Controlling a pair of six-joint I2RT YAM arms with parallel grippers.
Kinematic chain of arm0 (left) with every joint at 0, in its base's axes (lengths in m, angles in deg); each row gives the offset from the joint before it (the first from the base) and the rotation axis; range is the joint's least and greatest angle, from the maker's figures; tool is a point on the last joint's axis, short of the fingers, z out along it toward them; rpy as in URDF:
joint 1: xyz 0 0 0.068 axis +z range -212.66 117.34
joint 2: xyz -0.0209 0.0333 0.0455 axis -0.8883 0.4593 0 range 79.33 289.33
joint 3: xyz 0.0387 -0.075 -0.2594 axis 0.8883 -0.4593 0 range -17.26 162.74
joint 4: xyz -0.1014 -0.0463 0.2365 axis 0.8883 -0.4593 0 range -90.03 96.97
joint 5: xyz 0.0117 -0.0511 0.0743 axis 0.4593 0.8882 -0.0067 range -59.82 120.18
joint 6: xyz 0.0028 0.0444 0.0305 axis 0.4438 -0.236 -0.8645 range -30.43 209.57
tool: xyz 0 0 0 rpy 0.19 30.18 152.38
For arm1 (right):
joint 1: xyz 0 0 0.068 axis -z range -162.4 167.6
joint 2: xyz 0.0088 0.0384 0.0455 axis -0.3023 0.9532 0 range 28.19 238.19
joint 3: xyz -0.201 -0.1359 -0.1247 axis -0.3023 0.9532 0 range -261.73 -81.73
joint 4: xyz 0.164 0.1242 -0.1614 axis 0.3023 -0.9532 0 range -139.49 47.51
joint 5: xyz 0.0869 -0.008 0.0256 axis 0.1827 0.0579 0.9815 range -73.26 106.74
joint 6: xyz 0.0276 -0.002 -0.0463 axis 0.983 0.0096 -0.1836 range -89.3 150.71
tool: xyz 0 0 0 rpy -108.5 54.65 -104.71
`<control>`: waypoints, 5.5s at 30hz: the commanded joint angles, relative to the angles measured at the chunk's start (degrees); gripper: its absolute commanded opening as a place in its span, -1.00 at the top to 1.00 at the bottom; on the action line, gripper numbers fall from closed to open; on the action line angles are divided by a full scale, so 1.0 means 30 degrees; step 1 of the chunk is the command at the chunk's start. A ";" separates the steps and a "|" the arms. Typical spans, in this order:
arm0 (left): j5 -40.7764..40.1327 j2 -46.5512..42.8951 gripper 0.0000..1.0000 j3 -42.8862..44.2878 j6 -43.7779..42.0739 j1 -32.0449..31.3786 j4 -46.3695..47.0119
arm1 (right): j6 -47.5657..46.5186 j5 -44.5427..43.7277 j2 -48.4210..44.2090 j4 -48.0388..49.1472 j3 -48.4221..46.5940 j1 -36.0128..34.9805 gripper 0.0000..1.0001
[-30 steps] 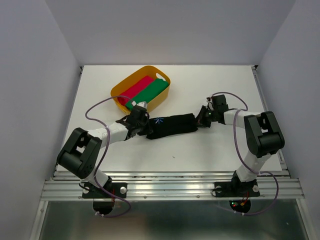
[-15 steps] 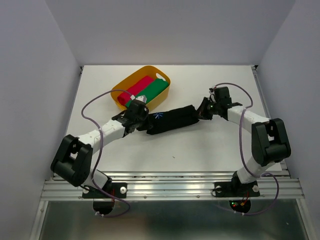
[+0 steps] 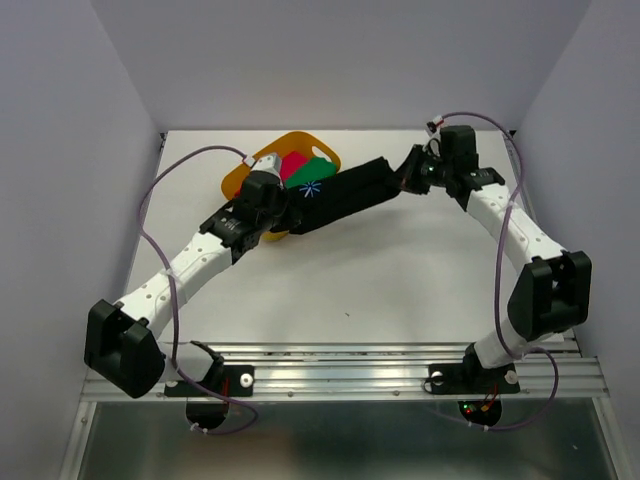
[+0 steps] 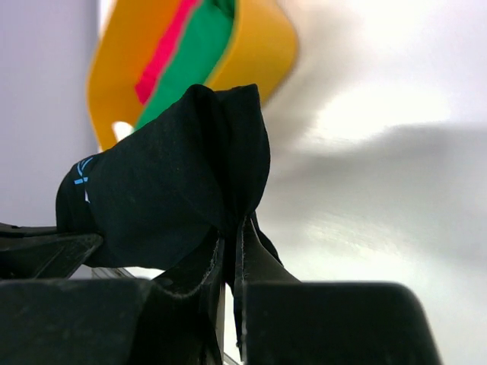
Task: Roll the t-shirts
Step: Pick up the T-shirt from the center of the board, then place the T-shirt in the bin, then reset both arms
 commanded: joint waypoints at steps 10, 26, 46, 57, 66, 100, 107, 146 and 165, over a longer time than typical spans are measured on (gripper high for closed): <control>-0.1499 0.0009 1.00 0.3571 -0.1287 0.3542 -0.1405 | -0.1358 0.1737 0.9156 -0.1026 -1.3800 -0.0821 0.99; -0.1442 0.1854 1.00 0.3018 -0.0964 0.6736 0.0378 | -0.0566 0.2442 1.7401 0.3100 -2.2482 -0.2875 0.99; -0.2086 0.4960 1.00 0.0996 -0.0702 0.7411 0.3224 | -0.0099 0.1300 2.1358 0.6558 -2.3362 -0.3285 0.99; -0.1882 0.5752 1.00 0.0527 -0.0203 0.7411 0.3430 | 0.0166 0.1416 2.1477 0.7614 -2.3130 -0.3461 0.82; -0.1647 0.5050 0.14 0.0878 -0.0466 0.7411 0.2551 | -0.0420 0.1563 2.0099 0.7819 -2.1839 -0.3812 -0.04; 0.1282 0.8648 -0.17 0.7789 -0.1844 0.6415 0.2431 | -0.2940 -0.5934 0.5219 0.5213 -0.4909 -0.3637 -0.81; 0.1781 1.2721 -0.11 0.9402 -0.2340 0.6093 0.3021 | -0.3114 -0.6930 0.2874 0.3925 -0.1422 -0.3461 -0.93; 0.3361 1.8534 -0.05 2.3526 -0.3717 0.4950 -0.0350 | -0.3468 -1.1735 -0.4860 0.0262 0.3620 -0.3109 -1.00; 0.1110 -0.0098 -0.20 0.8621 -0.6061 0.4130 -0.0028 | -0.0860 -1.8122 -0.9606 -0.4719 0.4850 -0.3109 -1.00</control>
